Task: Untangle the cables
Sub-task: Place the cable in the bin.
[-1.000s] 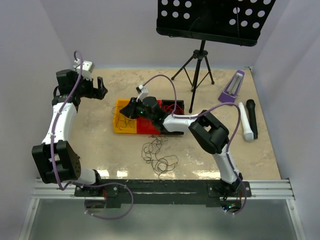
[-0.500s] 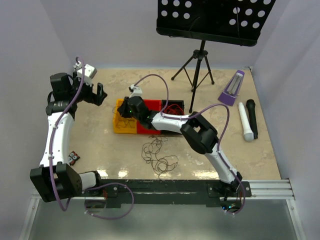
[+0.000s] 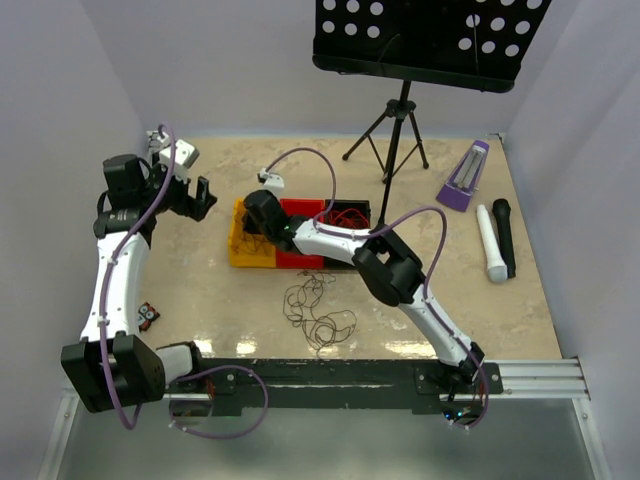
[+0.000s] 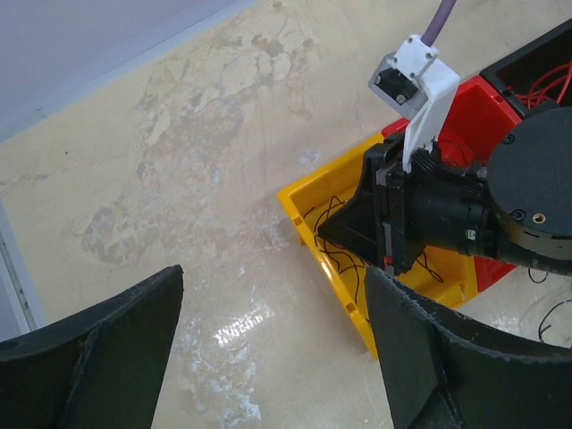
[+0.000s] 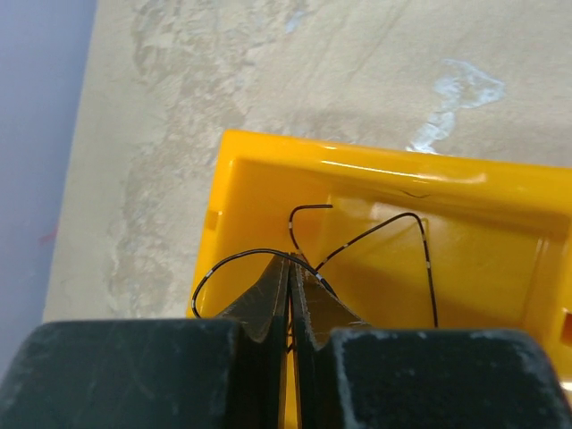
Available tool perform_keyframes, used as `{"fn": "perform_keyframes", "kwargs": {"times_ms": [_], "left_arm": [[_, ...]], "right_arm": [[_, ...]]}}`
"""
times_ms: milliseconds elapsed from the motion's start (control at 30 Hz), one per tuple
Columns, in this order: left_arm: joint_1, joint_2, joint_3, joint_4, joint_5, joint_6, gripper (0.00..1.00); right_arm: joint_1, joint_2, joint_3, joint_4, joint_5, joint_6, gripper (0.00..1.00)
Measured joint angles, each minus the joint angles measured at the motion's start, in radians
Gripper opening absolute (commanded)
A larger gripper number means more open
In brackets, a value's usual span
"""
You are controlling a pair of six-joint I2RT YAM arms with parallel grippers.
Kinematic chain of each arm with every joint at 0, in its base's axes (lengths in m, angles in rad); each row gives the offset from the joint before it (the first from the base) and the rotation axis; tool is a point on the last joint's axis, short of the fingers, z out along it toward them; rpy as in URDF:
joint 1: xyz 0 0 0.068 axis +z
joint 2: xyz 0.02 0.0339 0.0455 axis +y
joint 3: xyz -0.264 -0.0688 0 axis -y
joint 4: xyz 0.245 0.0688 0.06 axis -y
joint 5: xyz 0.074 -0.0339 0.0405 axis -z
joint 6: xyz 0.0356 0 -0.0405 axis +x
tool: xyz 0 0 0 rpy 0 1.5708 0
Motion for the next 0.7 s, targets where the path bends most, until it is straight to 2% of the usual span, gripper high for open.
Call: {"fn": "perform_keyframes", "kwargs": {"times_ms": [233, 367, 500, 700], "left_arm": [[0.0, -0.031, -0.031, 0.006, -0.001, 0.002, 0.88], [0.0, -0.031, -0.031, 0.008, -0.008, 0.012, 0.9], [0.0, -0.031, -0.031, 0.014, -0.035, 0.027, 1.0], [0.0, -0.031, -0.031, 0.033, -0.049, 0.028, 1.0]], "right_arm": [[0.024, -0.013, 0.003, -0.108, 0.087, 0.026, 0.13], [0.033, -0.041, 0.001, -0.151, 0.089, 0.023, 0.29], [0.042, -0.138, -0.051, -0.148, 0.085, -0.004, 0.31], [0.045, -0.274, -0.051, -0.147, 0.088, -0.031, 0.29]]}}
